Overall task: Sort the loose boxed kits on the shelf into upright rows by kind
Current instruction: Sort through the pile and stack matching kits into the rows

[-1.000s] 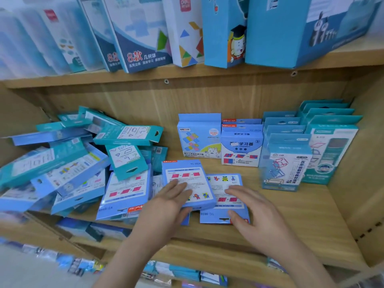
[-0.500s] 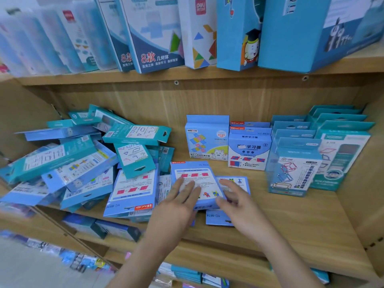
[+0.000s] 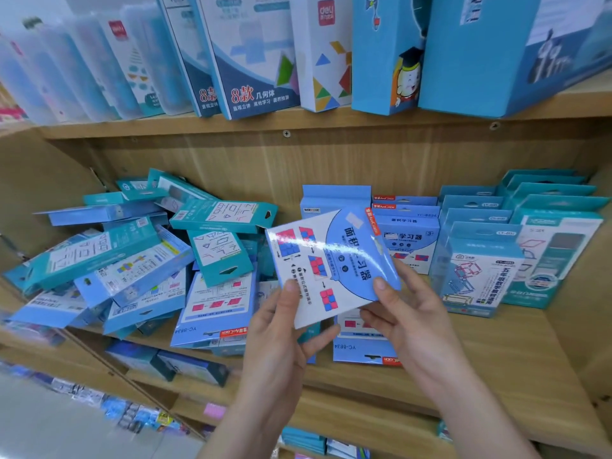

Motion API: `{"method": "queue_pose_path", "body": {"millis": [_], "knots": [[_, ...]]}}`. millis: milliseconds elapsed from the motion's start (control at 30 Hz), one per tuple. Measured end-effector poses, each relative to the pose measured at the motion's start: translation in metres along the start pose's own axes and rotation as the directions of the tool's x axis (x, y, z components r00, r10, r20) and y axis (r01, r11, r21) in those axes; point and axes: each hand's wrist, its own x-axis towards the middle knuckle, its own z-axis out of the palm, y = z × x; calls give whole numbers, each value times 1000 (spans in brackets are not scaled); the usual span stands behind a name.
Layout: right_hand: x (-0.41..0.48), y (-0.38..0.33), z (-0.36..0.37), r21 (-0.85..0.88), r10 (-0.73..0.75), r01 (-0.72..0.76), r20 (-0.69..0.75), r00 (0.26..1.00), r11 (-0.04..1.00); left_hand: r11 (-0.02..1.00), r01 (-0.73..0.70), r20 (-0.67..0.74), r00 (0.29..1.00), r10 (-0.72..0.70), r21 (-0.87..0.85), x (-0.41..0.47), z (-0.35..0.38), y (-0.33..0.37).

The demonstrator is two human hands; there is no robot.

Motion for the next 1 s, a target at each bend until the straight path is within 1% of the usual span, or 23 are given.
{"method": "queue_pose_path", "body": {"millis": [67, 167, 267, 333, 433, 500, 533, 567, 600, 700, 767, 833, 900, 933, 1000], "knots": [[0, -3, -4, -18, -35, 34, -32, 999, 999, 994, -26, -6, 1000, 27, 102, 2, -1, 2], [0, -11, -11, -108, -91, 87, -30, 995, 990, 971, -101, -11, 994, 106, 215, 10, -8, 12], [-1, -15, -16, -208, -145, 141, -6, 989, 968, 936, -158, 43, 987, 152, 313, 20, -17, 19], [-2, -16, -19, -279, -169, 167, 18, 985, 946, 898, -170, 104, 985, 139, 407, 27, -23, 18], [-3, -22, -27, -416, -203, 212, 66, 977, 884, 796, -192, 252, 966, 51, 574, 36, -31, 18], [-4, -29, -32, -515, -220, 252, 123, 968, 820, 677, -229, 329, 944, -21, 700, 40, -34, 18], [-6, -33, -34, -574, -228, 278, 159, 961, 770, 610, -259, 360, 932, -45, 749, 41, -35, 17], [-7, -36, -35, -634, -238, 303, 188, 953, 711, 570, -291, 388, 920, -54, 768, 42, -33, 16], [-9, -38, -35, -689, -247, 324, 212, 946, 649, 559, -319, 413, 910, -46, 765, 42, -31, 15], [-12, -41, -36, -793, -245, 344, 251, 937, 502, 603, -405, 504, 863, 5, 687, 39, -16, 14], [-13, -41, -39, -825, -217, 338, 266, 939, 452, 615, -441, 542, 840, 27, 654, 40, -8, 14], [-14, -41, -41, -828, -222, 328, 252, 942, 455, 586, -473, 552, 832, 52, 658, 44, 0, 13], [-14, -43, -43, -797, -264, 319, 208, 942, 512, 572, -492, 543, 834, 95, 656, 51, 6, 13], [-14, -44, -45, -786, -285, 316, 186, 940, 531, 585, -490, 525, 842, 126, 647, 56, 9, 14], [-13, -42, -53, -801, -297, 291, 148, 943, 523, 661, -449, 452, 873, 182, 601, 71, 14, 16]]}}
